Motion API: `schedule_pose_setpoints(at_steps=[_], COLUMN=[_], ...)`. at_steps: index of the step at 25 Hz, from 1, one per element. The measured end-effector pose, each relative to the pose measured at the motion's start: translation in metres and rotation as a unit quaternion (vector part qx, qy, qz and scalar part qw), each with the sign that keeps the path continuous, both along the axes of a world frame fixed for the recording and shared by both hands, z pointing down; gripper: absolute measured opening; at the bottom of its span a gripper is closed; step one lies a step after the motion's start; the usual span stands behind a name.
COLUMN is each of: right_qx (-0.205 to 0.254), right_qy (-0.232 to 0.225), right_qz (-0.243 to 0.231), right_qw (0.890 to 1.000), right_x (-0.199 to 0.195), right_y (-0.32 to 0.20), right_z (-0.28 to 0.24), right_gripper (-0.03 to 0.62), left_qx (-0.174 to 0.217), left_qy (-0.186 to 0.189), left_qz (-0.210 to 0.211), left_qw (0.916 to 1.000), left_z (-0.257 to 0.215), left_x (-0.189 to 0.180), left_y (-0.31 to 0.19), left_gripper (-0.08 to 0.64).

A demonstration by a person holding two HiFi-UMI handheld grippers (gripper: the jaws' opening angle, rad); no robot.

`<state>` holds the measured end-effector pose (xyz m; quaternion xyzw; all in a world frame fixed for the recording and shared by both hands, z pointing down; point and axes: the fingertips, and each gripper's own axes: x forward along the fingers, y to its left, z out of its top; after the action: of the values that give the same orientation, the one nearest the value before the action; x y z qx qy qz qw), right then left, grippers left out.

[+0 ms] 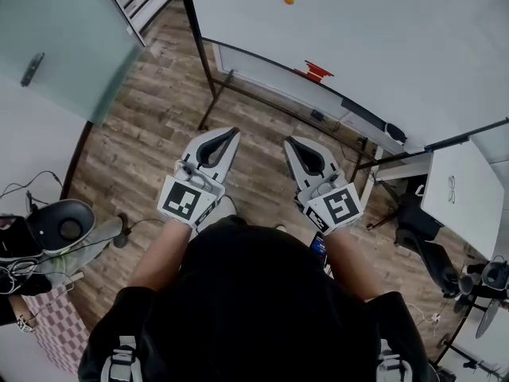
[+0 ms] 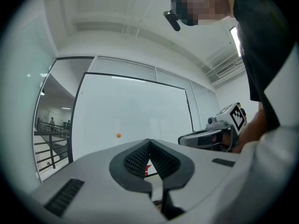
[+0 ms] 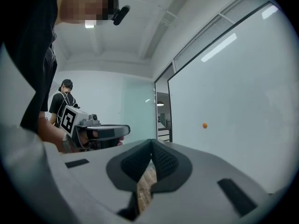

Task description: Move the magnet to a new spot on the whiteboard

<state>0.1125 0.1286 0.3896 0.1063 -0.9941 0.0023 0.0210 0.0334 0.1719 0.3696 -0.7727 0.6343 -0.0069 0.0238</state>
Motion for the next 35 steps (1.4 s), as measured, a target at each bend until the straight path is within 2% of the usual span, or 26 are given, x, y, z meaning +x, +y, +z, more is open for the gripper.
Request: schedule_pose_setpoints(at_steps=[8, 15, 26, 35], right_qx=[-0.001, -0.008, -0.016, -0.017], right_qy=[0.011, 0.018, 0.023, 0.015], right_qz=[0.015, 0.035, 0.052, 0.046], right_qw=[1.000, 0.999, 0.998, 0.999], right_x=[-0.069, -0.112, -0.138, -0.153], right_y=[-0.002, 0.005, -0.009, -0.042], right_z=[0.003, 0.010, 0.016, 0.018], right_gripper=[-0.009, -0.009, -0.009, -0.009], left_qx=[-0.005, -0.011, -0.018, -0.019], left_qy=[0.007, 0.013, 0.022, 0.018], left_qz=[0.016, 0.036, 0.051, 0.045], left_qw=[0.9998, 0.9992, 0.9983, 0.9987], left_z=[0.003, 0.012, 0.021, 0.022], left_x=[-0.069, -0.110, -0.138, -0.152], left_y=[-0.008, -0.009, -0.024, -0.053], left_gripper=[0.002, 0.002, 0.002, 0.002])
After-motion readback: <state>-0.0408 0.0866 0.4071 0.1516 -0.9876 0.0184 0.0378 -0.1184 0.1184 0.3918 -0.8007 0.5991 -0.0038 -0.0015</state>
